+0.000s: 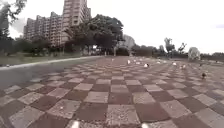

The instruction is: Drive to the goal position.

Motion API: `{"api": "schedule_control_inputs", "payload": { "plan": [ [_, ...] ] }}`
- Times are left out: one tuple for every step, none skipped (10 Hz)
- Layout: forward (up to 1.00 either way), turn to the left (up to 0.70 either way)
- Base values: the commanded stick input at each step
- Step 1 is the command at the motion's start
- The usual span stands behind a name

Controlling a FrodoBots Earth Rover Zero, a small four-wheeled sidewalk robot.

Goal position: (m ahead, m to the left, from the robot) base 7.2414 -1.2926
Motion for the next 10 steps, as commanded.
{"api": "schedule_control_inputs", "payload": {
  "plan": [
    [0.7, 0.0],
    [0.7, 0.0],
    [0.7, 0.0],
    [0.7, 0.0],
    [0.7, 0.0],
    [0.7, 0.0],
    [0.7, 0.0],
    [0.7, 0.0],
    [0.7, 0.0],
    [0.7, 0.0]
  ]
}}
